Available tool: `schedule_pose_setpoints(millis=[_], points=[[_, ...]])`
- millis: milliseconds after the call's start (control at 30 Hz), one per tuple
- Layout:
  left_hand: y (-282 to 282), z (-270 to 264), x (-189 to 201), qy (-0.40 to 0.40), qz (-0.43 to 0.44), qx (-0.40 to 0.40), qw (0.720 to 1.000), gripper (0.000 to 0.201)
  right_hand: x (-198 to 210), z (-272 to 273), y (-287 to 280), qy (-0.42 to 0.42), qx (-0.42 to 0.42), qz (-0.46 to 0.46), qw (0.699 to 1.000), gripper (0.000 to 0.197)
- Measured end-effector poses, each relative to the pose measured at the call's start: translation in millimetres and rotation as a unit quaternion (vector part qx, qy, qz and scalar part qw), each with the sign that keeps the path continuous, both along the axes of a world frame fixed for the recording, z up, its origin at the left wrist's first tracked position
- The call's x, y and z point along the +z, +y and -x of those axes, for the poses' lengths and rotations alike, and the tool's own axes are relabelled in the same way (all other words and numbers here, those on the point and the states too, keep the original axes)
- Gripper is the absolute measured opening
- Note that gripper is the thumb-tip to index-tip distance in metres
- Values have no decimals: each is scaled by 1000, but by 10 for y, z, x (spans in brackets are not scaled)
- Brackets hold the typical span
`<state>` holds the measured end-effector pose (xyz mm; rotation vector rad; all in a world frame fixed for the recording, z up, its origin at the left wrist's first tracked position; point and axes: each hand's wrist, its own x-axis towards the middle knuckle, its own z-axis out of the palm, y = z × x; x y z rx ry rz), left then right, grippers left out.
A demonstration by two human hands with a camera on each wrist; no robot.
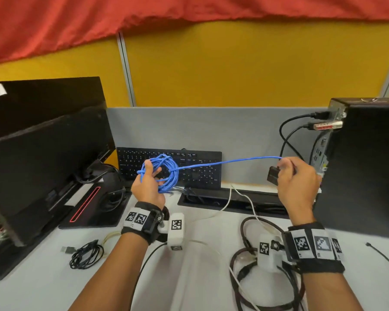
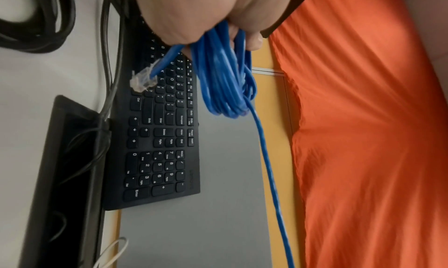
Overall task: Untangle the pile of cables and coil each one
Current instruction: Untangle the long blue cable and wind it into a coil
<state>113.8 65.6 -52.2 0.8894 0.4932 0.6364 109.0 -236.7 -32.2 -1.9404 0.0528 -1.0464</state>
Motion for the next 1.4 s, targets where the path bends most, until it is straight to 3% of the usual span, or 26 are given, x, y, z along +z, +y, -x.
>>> schedule_pose_setpoints(millis=[100, 200, 300, 367, 533, 633, 700, 800, 867, 933, 1000, 1100, 1200, 1300, 1400], points=[[-61, 8, -20, -28, 3, 24, 999, 34, 5, 46, 12, -10, -13, -28, 999, 24], [-72, -18, 75, -42, 8, 43, 998, 28, -16, 44, -106, 131, 73, 42, 988, 31], [-24, -28, 215, -50, 43, 30, 997, 45, -40, 48, -134, 308, 166, 194, 916, 32], [-21, -4, 295, -52, 82, 4, 995, 55, -56, 25, -101, 344, 204, 231, 887, 28], [-202, 78, 436, -91, 128, -68, 985, 52, -105, -58, -34, 321, 253, 278, 869, 27], [-428, 87, 446, -116, 104, -85, 984, 40, -171, -48, 53, 307, 258, 310, 862, 15], [-599, 89, 411, -132, 57, -78, 987, 31, -180, -40, 100, 300, 271, 297, 865, 16], [-813, 85, 308, -160, -48, -53, 985, 18, -141, 12, 114, 280, 323, 256, 867, 37], [-909, 77, 237, -177, -133, -34, 975, 14, -114, 68, 121, 265, 405, 214, 849, 63], [-992, 89, 192, -195, -193, -28, 961, 14, -60, 138, 173, 263, 482, 112, 828, 86], [-1056, 117, 165, -212, -237, -32, 948, 19, 17, 171, 266, 260, 492, 16, 831, 82], [-1176, 183, 178, -229, -273, -52, 933, 14, 55, 167, 412, 254, 426, -45, 867, 73], [-1186, 205, 294, -245, -251, -36, 936, 13, 52, 138, 370, 219, 402, -31, 888, 66], [-1004, 129, 452, -230, -144, 1, 963, 15, 91, 135, 117, 181, 429, -25, 885, 56], [-949, 84, 494, -207, -47, -16, 977, 16, 77, 162, 49, 167, 465, 13, 869, 45]])
